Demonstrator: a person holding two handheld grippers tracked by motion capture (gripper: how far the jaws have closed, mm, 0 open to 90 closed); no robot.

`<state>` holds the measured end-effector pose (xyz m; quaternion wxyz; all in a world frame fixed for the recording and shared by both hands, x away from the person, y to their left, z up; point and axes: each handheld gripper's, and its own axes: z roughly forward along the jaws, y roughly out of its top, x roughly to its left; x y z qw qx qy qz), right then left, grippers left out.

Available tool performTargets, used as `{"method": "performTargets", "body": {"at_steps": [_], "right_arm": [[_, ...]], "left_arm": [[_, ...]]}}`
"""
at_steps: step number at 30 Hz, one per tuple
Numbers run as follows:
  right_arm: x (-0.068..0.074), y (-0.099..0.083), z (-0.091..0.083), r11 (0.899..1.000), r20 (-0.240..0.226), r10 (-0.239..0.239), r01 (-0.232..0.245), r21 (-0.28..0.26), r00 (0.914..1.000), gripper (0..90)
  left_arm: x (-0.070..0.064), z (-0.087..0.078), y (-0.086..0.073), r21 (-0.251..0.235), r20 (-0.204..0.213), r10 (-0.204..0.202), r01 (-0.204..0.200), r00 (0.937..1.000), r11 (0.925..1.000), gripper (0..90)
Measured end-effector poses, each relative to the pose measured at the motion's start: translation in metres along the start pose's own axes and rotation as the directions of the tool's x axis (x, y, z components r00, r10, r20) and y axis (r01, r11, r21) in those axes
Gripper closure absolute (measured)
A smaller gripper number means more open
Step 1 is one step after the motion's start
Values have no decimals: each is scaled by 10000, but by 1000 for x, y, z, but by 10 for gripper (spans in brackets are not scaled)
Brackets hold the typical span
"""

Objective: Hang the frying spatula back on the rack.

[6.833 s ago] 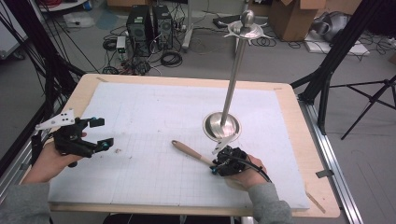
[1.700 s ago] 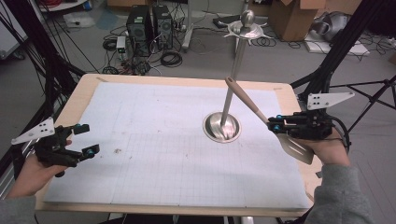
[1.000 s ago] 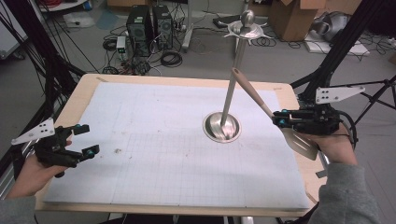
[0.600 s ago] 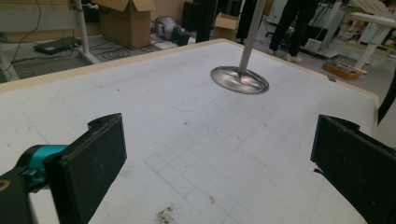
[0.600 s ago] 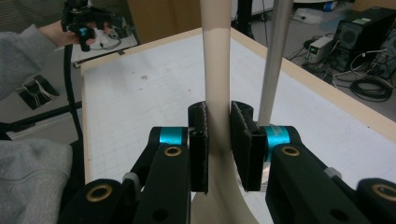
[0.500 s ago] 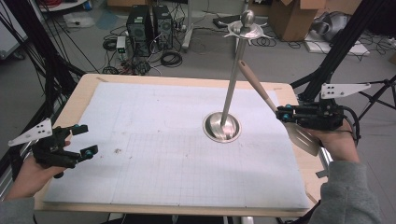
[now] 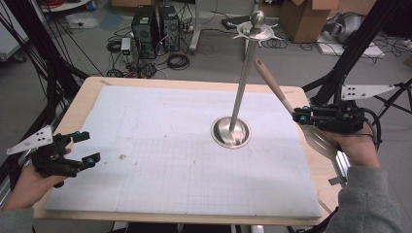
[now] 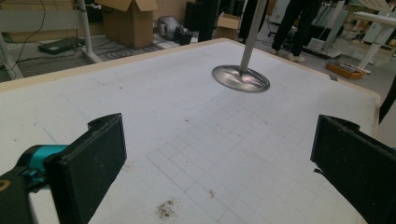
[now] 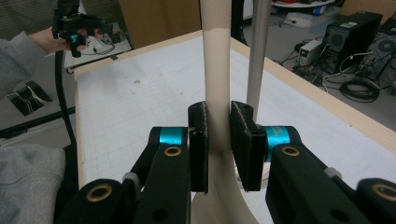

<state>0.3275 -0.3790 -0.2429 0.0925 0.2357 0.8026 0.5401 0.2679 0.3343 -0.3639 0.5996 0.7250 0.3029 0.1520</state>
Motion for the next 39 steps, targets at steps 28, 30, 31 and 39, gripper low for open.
{"method": "performTargets", "body": {"at_steps": [28, 30, 31, 39], "right_arm": [[-7, 2, -23, 9995, 495, 6, 9, -317, 9988, 780], [-7, 3, -23, 9995, 492, 27, -11, -311, 9988, 780], [-7, 3, -23, 9996, 522, 26, -11, -299, 9986, 780], [-6, 8, -26, 9995, 604, -48, 67, -312, 9982, 780]], "left_arm": [[-1, -12, -4, 24, -273, 1, 0, 9996, 10000, 39], [-1, -12, -5, 54, -278, -2, 3, 9996, 10000, 39], [-1, -12, -5, 55, -279, -5, 7, 9996, 10000, 39], [-1, -14, -6, 46, -323, -22, 24, 9995, 10000, 39]]}}
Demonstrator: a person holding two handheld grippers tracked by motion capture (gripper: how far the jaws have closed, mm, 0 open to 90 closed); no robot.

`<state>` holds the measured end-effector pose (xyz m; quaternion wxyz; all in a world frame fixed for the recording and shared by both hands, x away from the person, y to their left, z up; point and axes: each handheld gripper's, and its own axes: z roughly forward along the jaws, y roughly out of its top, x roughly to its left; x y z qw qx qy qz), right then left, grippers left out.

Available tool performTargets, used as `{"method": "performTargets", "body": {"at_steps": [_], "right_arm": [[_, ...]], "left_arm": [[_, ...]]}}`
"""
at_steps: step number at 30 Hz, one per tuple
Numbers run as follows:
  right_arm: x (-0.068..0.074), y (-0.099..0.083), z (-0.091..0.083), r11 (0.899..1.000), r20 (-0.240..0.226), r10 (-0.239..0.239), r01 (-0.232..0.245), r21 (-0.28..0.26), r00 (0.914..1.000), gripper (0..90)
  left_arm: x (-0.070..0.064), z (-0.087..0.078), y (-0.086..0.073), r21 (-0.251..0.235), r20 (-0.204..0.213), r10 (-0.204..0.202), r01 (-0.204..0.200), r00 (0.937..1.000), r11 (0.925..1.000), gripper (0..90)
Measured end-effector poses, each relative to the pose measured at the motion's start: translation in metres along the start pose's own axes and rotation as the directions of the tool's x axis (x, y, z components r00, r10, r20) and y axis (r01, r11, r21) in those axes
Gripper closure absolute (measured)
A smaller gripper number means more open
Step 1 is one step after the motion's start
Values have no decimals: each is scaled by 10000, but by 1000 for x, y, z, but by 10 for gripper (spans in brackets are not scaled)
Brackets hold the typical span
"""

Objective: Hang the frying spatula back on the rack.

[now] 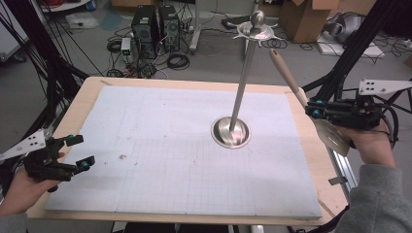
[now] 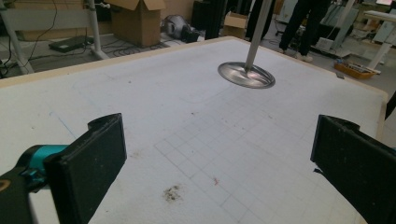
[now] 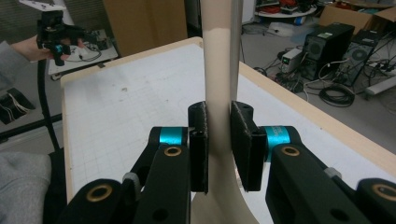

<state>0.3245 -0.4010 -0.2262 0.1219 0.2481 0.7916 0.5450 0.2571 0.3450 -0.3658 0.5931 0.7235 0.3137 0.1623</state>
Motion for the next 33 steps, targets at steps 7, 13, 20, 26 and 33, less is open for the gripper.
{"method": "performTargets", "body": {"at_steps": [7, 13, 20, 26, 33], "right_arm": [[0, 4, -3, 10000, 54, -28, 28, -24, 10000, 780], [-1, 6, -4, 9999, 36, -51, 51, 123, 10000, 780], [-2, 8, -7, 9999, 32, -63, 63, 130, 10000, 780], [-2, 11, -11, 9999, 30, -111, 110, 94, 9999, 780], [-3, 12, -16, 10000, 91, -38, 38, -79, 10000, 780]], "left_arm": [[0, 0, -1, 23, -4, -16, 16, 10000, 10000, 39], [1, -1, -2, 11, -27, -58, 58, 10000, 10000, 39], [2, -3, -3, 6, -67, -76, 76, 9999, 10000, 39], [1, -3, -3, 4, -78, -111, 111, 9999, 9999, 39], [2, -4, -4, 64, -95, -108, 109, 9999, 9999, 39]]}}
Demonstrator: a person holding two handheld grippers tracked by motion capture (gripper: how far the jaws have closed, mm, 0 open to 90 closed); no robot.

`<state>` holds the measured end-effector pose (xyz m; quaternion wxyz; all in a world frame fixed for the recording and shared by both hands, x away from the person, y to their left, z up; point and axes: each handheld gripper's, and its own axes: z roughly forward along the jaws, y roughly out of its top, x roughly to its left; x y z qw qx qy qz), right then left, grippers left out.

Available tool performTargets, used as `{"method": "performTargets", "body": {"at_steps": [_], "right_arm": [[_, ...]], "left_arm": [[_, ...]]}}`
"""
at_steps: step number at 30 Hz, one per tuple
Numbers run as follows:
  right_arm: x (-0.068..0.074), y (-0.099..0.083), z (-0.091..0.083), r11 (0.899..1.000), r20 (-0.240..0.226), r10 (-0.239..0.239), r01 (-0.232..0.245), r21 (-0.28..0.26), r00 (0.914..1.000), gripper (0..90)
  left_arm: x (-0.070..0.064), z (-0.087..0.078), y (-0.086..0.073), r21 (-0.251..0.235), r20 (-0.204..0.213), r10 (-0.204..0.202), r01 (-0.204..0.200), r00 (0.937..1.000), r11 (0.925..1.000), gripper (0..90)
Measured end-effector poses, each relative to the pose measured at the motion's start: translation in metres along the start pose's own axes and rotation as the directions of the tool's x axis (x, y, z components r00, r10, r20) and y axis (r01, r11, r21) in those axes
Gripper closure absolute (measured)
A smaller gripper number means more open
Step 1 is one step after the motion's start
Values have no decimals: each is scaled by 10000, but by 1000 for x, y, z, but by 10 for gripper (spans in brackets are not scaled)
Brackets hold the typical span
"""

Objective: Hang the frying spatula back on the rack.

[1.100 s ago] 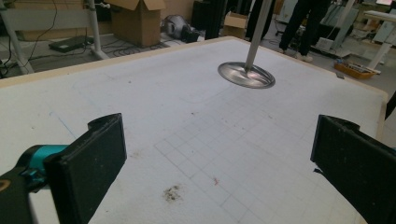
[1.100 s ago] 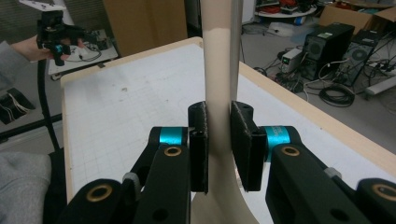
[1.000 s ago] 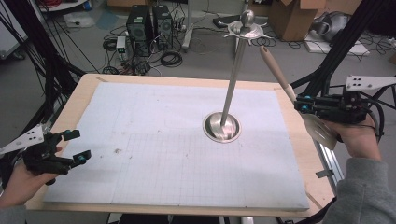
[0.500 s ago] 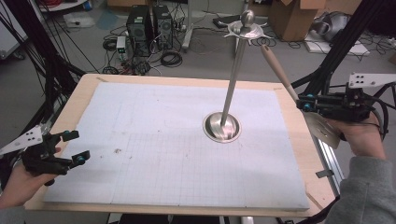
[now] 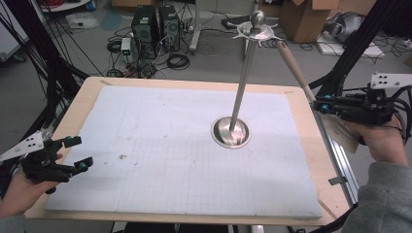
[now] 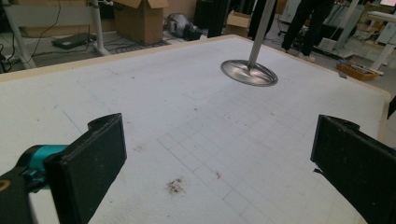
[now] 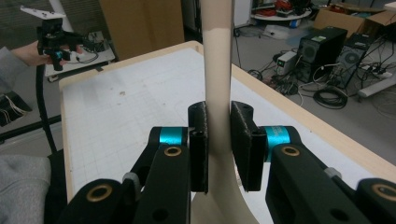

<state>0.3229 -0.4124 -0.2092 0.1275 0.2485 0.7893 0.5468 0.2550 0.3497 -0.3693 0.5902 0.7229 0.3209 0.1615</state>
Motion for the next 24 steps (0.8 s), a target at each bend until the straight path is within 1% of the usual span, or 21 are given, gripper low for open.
{"method": "performTargets", "body": {"at_steps": [5, 10, 12, 17, 21, 23, 24], "right_arm": [[-2, 1, -2, 9997, -35, 130, -130, -185, 9999, 780], [-3, 3, -3, 9997, 33, 188, -188, -148, 9998, 780], [-3, 4, -3, 9998, 128, 131, -129, -162, 9998, 780], [-5, 6, -2, 9995, 138, 189, -186, -257, 9997, 780], [-6, 5, -1, 9993, 147, 320, -317, -204, 9994, 780], [-7, 6, 0, 9990, 74, 381, -380, -233, 9992, 780], [-7, 6, 0, 9992, 97, 336, -333, -239, 9994, 780]], "left_arm": [[1, 0, -1, 48, -30, -12, 12, 10000, 10000, 39], [1, -1, -1, 52, -33, -34, 34, 10000, 10000, 39], [1, -1, -2, 48, -13, -37, 38, 10000, 10000, 39], [1, -2, -1, -12, -49, -57, 57, 10000, 10000, 39], [1, -3, -1, -21, -60, -59, 59, 10000, 10000, 39], [1, -3, -2, -8, -66, -67, 67, 10000, 10000, 39], [1, -3, -2, 3, -66, -58, 58, 10000, 10000, 39]]}}
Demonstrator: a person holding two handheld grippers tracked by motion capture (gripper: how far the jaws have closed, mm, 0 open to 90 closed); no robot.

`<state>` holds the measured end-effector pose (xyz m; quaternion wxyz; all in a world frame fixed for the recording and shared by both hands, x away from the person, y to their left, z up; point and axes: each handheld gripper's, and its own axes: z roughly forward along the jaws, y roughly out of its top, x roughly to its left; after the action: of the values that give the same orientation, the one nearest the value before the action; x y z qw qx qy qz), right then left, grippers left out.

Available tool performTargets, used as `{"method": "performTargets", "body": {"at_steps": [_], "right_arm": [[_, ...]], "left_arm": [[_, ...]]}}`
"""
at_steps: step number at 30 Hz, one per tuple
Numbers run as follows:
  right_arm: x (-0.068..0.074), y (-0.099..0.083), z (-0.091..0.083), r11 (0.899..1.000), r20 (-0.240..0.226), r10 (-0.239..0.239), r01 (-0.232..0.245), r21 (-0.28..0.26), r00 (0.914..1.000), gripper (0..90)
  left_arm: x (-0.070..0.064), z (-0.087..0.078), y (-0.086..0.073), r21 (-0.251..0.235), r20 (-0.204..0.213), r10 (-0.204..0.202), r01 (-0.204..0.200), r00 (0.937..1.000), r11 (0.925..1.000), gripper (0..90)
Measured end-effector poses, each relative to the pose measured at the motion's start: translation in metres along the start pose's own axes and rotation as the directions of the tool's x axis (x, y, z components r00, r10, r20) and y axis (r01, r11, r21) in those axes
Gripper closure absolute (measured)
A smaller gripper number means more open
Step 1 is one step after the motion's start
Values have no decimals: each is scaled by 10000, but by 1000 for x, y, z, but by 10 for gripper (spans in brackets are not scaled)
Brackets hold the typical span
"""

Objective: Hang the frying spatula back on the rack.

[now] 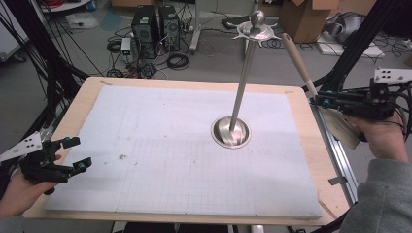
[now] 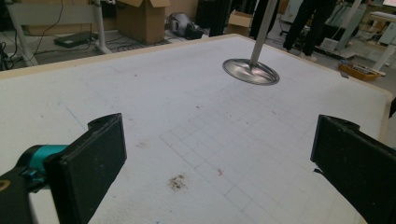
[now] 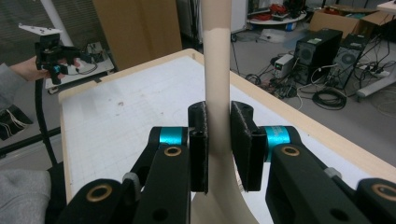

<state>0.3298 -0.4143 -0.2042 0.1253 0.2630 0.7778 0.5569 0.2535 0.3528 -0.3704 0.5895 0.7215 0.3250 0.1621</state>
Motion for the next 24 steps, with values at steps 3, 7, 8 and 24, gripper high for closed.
{"method": "performTargets", "body": {"at_steps": [3, 7, 8, 24], "right_arm": [[0, 0, 0, 10000, -29, -8, 8, -19, 10000, 780], [0, 0, -1, 10000, -1, 69, -69, -65, 10000, 780], [-1, 0, -2, 10000, -39, 60, -61, -75, 10000, 780], [-5, -2, -1, 9997, -80, 212, -213, -143, 9997, 780]], "left_arm": [[-1, 0, 0, -20, -1, 3, -3, 10000, 10000, 39], [0, -1, 0, -5, -16, 21, -21, 10000, 10000, 39], [0, -1, 0, 1, -10, 18, -18, 10000, 10000, 39], [1, -1, -2, 77, -36, -17, 17, 10000, 10000, 39]]}}
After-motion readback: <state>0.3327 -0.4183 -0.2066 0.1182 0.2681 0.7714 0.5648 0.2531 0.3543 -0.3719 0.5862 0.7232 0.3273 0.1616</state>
